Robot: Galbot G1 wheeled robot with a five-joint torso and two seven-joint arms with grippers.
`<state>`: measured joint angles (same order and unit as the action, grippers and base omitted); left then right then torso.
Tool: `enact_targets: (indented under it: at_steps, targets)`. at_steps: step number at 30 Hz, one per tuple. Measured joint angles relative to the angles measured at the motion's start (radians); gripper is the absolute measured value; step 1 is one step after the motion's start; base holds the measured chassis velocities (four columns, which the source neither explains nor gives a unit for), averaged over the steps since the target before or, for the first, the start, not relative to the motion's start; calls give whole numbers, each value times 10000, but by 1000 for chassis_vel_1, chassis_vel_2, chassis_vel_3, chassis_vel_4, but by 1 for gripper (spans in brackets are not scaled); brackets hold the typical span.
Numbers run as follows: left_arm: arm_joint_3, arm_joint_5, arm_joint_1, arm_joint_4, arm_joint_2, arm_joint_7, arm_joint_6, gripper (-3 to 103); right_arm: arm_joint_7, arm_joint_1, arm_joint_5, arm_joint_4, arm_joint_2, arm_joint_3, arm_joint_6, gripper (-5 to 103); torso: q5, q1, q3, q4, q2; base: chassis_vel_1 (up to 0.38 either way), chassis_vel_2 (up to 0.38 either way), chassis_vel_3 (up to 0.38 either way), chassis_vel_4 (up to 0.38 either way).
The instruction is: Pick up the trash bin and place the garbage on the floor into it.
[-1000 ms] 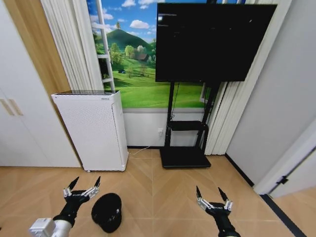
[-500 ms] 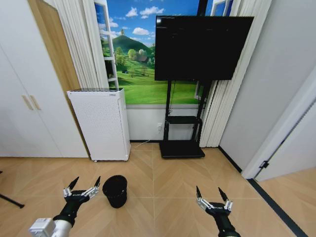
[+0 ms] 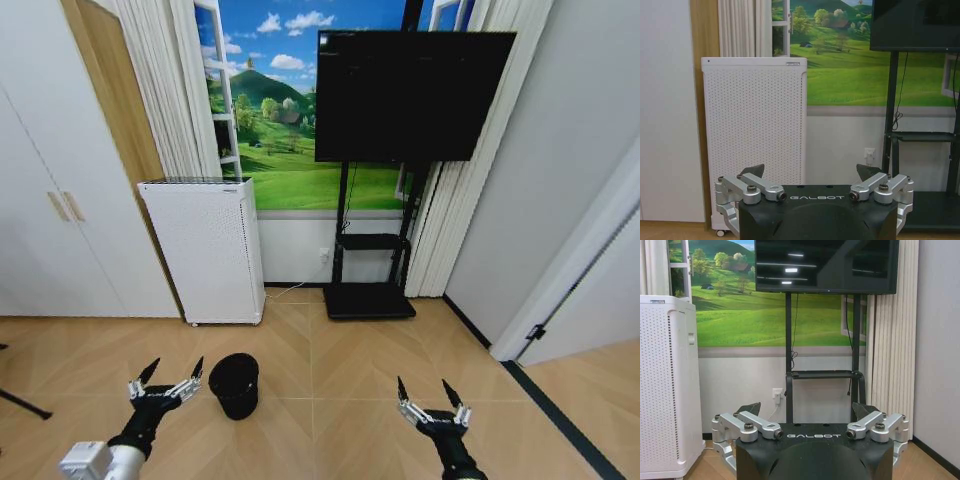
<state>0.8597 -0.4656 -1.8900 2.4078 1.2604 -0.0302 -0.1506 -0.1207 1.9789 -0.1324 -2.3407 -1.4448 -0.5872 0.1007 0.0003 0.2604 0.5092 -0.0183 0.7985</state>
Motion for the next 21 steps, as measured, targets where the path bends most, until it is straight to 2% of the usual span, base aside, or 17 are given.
enact_targets:
  at_steps: [11, 21]
  targets:
    - [1, 1, -3, 0, 0, 0, -1, 100, 0, 5, 0, -1, -3, 4, 0, 100, -3, -12, -6, -1, 8, 228, -23, -207, 28]
    - [-1, 1, 2, 0, 0, 2, 0, 100, 0, 0, 0, -1, 0, -1, 0, 100, 2, 2, 2, 0, 0, -24, -13, 30, 22]
